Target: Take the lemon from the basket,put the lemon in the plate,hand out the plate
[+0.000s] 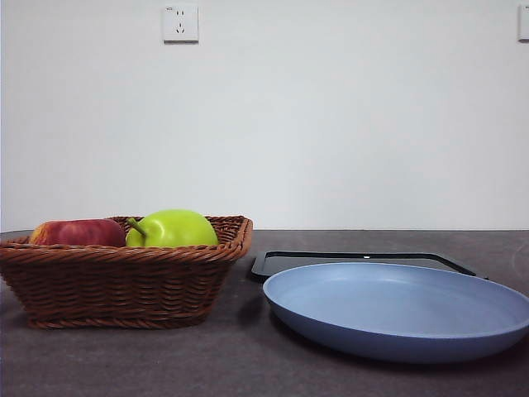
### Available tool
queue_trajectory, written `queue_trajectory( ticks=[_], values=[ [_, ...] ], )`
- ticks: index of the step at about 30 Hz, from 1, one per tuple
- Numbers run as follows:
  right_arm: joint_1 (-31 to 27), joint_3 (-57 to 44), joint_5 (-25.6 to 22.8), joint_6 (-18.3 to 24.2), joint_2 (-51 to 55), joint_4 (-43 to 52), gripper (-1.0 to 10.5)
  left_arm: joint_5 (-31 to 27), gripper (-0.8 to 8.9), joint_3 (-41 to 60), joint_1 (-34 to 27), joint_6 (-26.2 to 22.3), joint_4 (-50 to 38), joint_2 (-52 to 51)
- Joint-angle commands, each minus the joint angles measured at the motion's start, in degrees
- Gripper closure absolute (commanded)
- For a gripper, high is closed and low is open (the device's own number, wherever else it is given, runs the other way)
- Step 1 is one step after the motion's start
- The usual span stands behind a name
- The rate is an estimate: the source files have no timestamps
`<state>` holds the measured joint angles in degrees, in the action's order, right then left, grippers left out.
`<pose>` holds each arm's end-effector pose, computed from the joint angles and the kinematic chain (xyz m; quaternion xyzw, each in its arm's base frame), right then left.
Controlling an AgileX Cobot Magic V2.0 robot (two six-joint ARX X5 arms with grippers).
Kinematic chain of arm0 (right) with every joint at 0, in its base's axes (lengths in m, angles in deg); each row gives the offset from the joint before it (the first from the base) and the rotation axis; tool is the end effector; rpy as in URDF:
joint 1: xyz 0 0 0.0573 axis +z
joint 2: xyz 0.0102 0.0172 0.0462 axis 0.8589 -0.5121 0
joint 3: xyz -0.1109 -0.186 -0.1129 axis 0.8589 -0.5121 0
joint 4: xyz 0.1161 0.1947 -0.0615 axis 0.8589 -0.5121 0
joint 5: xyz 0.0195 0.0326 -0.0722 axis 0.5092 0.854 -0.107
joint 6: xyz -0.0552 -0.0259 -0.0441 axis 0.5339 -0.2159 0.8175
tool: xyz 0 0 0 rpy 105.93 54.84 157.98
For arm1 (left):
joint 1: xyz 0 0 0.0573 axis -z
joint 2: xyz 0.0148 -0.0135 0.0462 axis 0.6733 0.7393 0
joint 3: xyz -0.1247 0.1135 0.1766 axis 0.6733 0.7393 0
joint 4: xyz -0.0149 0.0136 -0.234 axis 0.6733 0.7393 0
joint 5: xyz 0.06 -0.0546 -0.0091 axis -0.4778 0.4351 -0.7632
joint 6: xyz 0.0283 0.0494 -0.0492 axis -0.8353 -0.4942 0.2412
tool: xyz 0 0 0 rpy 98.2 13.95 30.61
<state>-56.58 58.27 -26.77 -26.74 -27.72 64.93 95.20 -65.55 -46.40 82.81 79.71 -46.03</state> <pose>0.1288 0.0142 0.1651 0.2744 0.0308 0.0866 0.9572 0.1223 -0.0187 0.1544 -0.2121 0.1083 -0.1813 0.9542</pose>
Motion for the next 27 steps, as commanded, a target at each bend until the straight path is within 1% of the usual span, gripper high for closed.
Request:
queue_trajectory(
  ticks=[1,2,6,9,12,18,20,24,27],
  values=[
    [0.0,1.8,3.9,-5.6,-0.4,0.3,9.4,-0.1,8.06,-1.7,-0.2,5.4,-0.2,-0.2],
    [0.0,2.6,5.5,-6.3,-0.9,0.1,9.4,-0.1,8.06,-2.6,-0.2,5.8,0.1,0.0],
    [0.0,7.3,8.7,-7.0,-4.1,-3.5,9.4,-0.8,8.06,-7.2,-0.2,5.7,1.8,2.6],
    [0.0,12.0,8.9,-6.4,-7.6,-7.3,9.4,-1.6,8.06,-11.2,-0.2,5.2,2.2,6.8],
    [0.0,16.9,10.4,-2.7,-11.7,-10.4,9.4,-1.0,8.06,-15.4,-0.1,3.3,2.3,11.7],
    [0.1,27.3,10.4,5.2,-20.8,-18.3,9.4,3.6,8.06,-24.2,0.1,0.2,2.3,21.7],
    [0.1,30.5,10.6,8.3,-24.0,-21.1,9.4,5.6,8.06,-27.2,0.5,-1.8,2.4,25.4],
    [0.1,35.9,11.7,13.8,-30.1,-27.5,9.4,8.8,8.06,-33.2,1.9,-4.5,6.4,32.7],
    [0.1,39.3,11.7,17.3,-35.2,-33.1,9.4,10.3,8.06,-37.8,3.4,-8.2,11.2,38.1]
  ],
)
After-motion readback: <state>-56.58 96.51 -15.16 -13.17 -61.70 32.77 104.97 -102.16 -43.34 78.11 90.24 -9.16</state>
